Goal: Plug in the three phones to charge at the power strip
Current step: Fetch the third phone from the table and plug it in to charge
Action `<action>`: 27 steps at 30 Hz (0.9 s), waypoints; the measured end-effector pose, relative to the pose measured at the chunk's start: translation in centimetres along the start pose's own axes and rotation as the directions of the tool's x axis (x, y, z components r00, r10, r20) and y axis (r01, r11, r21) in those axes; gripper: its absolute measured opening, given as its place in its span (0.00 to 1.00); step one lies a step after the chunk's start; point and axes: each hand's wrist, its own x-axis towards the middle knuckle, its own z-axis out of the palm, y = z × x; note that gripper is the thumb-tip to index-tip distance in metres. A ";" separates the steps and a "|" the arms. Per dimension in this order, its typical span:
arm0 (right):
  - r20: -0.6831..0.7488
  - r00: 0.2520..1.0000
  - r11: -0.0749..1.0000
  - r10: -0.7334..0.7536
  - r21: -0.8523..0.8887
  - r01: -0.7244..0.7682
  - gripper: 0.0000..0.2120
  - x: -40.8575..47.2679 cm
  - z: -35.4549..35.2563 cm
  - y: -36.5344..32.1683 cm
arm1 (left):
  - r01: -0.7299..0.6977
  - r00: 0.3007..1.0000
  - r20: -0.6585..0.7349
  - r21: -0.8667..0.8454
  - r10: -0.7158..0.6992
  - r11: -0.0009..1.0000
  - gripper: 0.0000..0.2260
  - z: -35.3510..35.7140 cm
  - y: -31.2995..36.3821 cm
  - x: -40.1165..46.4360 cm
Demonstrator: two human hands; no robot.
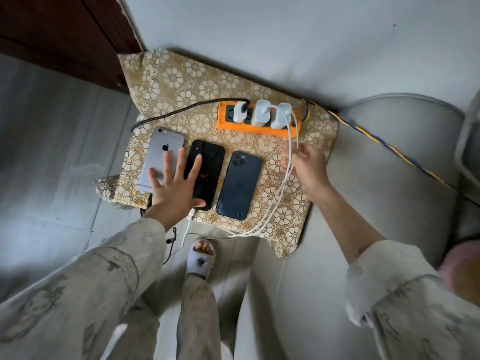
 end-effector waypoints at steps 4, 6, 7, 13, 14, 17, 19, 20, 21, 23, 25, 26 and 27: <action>-0.040 0.999 1.000 0.012 -0.019 -0.013 0.09 -4.3 0.3 2.8 | 0.005 0.999 -0.038 -0.028 -0.006 1.000 0.43 -0.3 0.1 -0.7; -0.140 0.989 0.991 -0.048 -0.130 0.029 0.11 -5.9 0.1 3.4 | 0.011 0.995 -0.094 -0.113 -0.022 0.994 0.38 0.1 0.6 -2.0; -0.160 0.986 0.992 -0.045 -0.126 0.025 0.11 -6.5 0.0 3.6 | 0.004 0.991 -0.131 -0.164 -0.026 0.987 0.34 0.4 1.0 -3.0; 0.247 0.934 0.951 0.257 0.105 -0.290 0.14 -11.2 0.1 3.6 | -0.124 0.992 -0.045 -0.541 0.118 0.832 0.23 3.1 5.5 -9.1; 0.290 0.917 0.940 0.275 0.120 -0.320 0.12 -11.9 0.2 3.5 | -0.143 0.986 -0.018 -0.575 0.163 0.805 0.23 3.4 6.2 -9.8; 0.298 0.926 0.918 0.234 0.245 -0.311 0.08 -13.6 0.1 2.8 | -0.174 0.966 0.034 -0.646 0.256 0.743 0.25 3.8 7.7 -11.5; 0.320 0.922 0.847 0.220 0.406 -0.343 0.07 -14.3 -0.6 2.1 | -0.142 0.958 0.090 -0.671 0.271 0.727 0.22 4.0 8.2 -12.2; 0.334 0.917 0.799 0.216 0.480 -0.363 0.07 -14.8 -1.0 1.7 | -0.133 0.956 0.105 -0.676 0.273 0.725 0.19 4.0 8.2 -12.7; 0.344 0.917 0.759 0.202 0.536 -0.369 0.07 -15.3 -1.5 1.3 | -0.128 0.956 0.109 -0.678 0.271 0.724 0.15 3.9 8.2 -13.1; 0.327 0.933 0.730 0.153 0.599 -0.330 0.07 -16.2 -2.2 1.0 | -0.144 0.960 0.080 -0.682 0.268 0.717 0.10 3.4 7.9 -14.2; 0.304 0.945 0.738 0.118 0.610 -0.288 0.09 -17.3 -2.5 1.0 | -0.164 0.964 0.029 -0.719 0.265 0.675 0.09 2.9 7.4 -15.4; 0.299 0.948 0.765 0.110 0.583 -0.273 0.10 -18.1 -2.4 1.2 | -0.155 0.967 0.011 -0.763 0.253 0.627 0.09 2.4 7.0 -16.2; 0.299 0.947 0.803 0.116 0.533 -0.266 0.11 -19.0 -2.2 1.6 | -0.129 0.973 0.006 -0.818 0.232 0.561 0.08 1.8 6.7 -17.0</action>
